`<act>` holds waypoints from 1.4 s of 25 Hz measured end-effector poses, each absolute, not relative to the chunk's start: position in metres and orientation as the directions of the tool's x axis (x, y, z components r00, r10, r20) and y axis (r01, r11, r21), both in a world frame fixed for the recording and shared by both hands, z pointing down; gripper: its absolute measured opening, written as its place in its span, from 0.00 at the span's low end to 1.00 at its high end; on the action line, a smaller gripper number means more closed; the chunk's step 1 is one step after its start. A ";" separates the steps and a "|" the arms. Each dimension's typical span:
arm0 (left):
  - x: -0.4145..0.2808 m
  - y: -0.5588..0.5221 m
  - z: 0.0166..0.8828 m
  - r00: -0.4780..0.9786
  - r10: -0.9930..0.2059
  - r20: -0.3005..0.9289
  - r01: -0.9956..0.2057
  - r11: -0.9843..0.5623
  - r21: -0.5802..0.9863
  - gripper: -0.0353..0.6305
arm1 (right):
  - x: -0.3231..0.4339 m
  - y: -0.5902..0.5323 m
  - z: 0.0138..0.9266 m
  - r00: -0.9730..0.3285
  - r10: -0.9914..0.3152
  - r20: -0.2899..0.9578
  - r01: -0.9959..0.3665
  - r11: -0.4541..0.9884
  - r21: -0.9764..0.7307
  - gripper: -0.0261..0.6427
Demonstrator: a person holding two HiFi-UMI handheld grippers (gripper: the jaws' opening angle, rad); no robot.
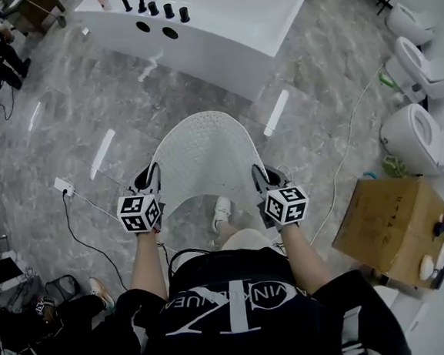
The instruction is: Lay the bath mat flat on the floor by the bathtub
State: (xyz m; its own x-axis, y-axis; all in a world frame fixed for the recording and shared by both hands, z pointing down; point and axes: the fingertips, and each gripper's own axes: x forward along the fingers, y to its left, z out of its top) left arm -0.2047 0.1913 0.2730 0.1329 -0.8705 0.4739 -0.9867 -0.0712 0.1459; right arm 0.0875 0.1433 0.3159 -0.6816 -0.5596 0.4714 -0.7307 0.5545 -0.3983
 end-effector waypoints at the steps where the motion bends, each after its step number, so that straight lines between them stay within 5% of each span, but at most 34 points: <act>1: -0.205 0.183 0.277 0.140 -0.866 0.480 -0.986 -0.078 0.146 0.09 | 0.087 0.138 0.320 -0.676 -0.560 0.479 -0.736 0.547 -0.400 0.08; 20: -0.219 0.072 0.341 0.224 -0.816 0.532 -0.974 -0.165 0.157 0.09 | 0.069 0.078 0.383 -0.597 -0.555 0.580 -0.801 0.457 -0.387 0.08; 35: -0.197 0.016 0.435 0.390 -0.616 0.684 -0.907 -0.386 0.170 0.09 | 0.061 0.054 0.452 -0.434 -0.532 0.727 -0.900 0.302 -0.316 0.08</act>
